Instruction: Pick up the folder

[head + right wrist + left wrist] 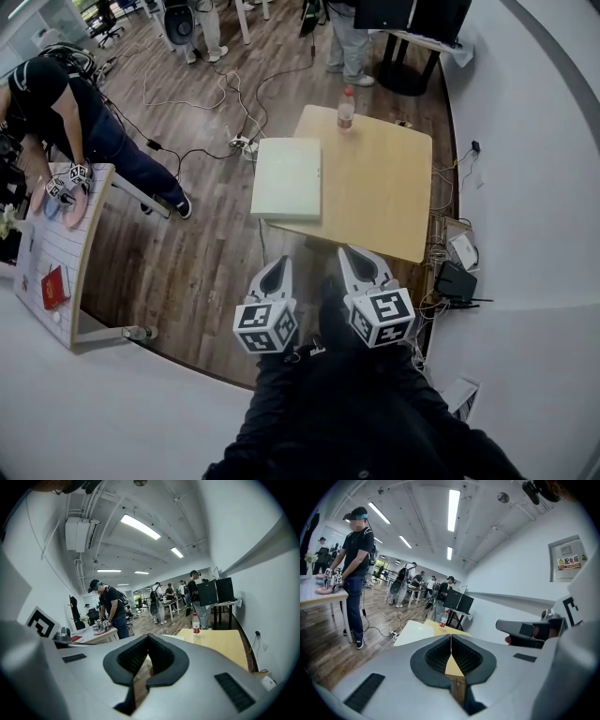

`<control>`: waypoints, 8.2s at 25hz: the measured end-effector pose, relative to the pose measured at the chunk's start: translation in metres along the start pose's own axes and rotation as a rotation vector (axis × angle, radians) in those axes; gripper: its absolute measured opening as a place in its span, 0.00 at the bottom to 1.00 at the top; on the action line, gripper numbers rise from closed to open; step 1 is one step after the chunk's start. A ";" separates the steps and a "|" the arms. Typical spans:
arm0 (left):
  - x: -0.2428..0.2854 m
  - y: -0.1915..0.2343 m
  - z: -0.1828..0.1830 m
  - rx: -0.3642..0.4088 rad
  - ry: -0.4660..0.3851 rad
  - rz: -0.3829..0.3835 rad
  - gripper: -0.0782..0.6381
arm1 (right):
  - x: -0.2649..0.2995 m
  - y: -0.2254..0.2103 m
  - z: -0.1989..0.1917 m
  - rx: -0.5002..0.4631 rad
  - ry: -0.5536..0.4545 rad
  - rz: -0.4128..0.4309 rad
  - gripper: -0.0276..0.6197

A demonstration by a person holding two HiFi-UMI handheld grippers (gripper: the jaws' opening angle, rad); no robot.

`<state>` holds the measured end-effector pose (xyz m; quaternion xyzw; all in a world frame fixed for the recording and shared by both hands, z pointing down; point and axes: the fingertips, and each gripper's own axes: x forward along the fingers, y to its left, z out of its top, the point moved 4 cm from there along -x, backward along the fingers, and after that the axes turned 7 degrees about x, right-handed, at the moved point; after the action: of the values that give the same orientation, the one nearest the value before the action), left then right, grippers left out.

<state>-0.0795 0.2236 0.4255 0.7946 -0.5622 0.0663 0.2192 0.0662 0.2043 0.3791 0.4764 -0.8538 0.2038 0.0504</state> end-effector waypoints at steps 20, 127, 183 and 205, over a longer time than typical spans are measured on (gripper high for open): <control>0.161 0.030 0.081 0.001 0.000 0.066 0.16 | 0.133 -0.108 0.077 0.005 0.022 0.049 0.08; 0.435 0.327 -0.113 -0.662 0.511 -0.699 0.61 | 0.442 -0.215 -0.071 0.077 0.488 -0.159 0.08; 0.268 0.142 0.273 -0.113 -0.451 -0.510 0.56 | 0.250 -0.162 0.219 -0.095 -0.179 -0.132 0.08; 0.220 0.107 0.340 0.141 -0.616 -0.270 0.56 | 0.237 -0.136 0.279 -0.180 -0.323 -0.095 0.08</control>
<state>-0.1468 -0.1390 0.2281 0.8577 -0.4859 -0.1678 -0.0095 0.0813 -0.1575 0.2317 0.5361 -0.8422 0.0449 -0.0352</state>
